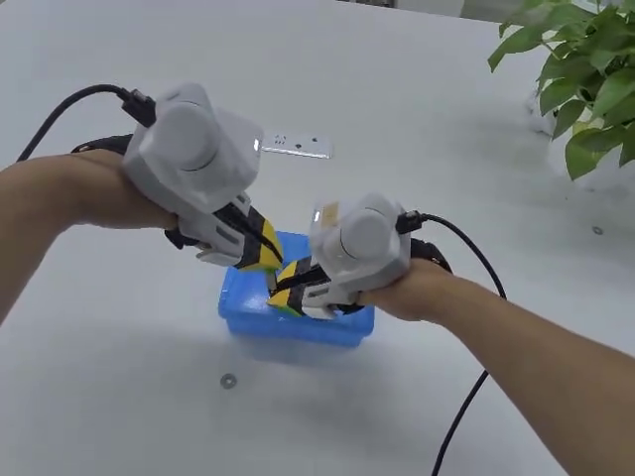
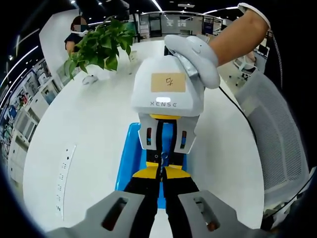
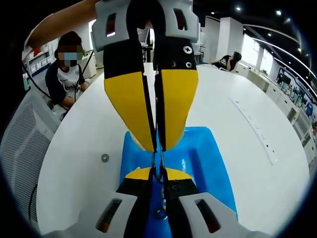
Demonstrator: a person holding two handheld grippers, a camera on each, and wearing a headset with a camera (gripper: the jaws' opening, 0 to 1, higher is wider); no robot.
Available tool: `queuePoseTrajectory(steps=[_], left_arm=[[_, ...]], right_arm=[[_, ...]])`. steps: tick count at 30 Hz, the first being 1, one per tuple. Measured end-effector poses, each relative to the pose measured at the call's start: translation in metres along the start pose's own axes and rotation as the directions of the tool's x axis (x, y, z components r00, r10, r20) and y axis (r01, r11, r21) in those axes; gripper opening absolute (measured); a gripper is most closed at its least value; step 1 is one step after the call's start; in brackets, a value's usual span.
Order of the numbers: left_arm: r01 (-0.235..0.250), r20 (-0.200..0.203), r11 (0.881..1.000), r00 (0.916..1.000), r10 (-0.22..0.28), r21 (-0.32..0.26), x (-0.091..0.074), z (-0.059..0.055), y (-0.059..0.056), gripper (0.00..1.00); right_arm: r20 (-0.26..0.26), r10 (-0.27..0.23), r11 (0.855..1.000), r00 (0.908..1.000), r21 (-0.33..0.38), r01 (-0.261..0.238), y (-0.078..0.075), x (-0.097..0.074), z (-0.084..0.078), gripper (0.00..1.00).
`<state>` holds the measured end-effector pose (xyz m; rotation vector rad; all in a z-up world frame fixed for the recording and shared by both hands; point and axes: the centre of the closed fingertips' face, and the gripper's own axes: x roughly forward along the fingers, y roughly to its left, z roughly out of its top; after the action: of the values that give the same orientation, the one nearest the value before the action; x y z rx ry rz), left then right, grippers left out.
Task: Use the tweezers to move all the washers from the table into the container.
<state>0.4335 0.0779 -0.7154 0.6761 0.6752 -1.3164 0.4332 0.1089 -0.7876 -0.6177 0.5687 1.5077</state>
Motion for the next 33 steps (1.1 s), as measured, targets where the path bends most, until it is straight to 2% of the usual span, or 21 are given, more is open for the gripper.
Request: queuePoseTrajectory(steps=[8, 16, 33], left_arm=[[0.003, -0.007, 1.000, 1.0000, -0.004, -0.007, 0.0024, -0.0046, 0.0004, 0.05], [-0.001, 0.001, 1.000, 1.0000, 0.001, -0.010, 0.0022, -0.0041, 0.0012, 0.06], [-0.006, -0.016, 1.000, 0.9999, 0.006, -0.003, -0.0011, -0.0029, -0.0010, 0.06]], right_arm=[[-0.010, 0.012, 1.000, 0.9999, -0.005, -0.012, 0.0008, 0.0041, -0.0024, 0.10], [-0.011, 0.008, 1.000, 0.9999, -0.005, -0.008, 0.0002, 0.0036, -0.0024, 0.10], [-0.011, 0.004, 1.000, 0.9999, -0.009, -0.005, 0.0015, -0.0006, -0.0007, 0.11]])
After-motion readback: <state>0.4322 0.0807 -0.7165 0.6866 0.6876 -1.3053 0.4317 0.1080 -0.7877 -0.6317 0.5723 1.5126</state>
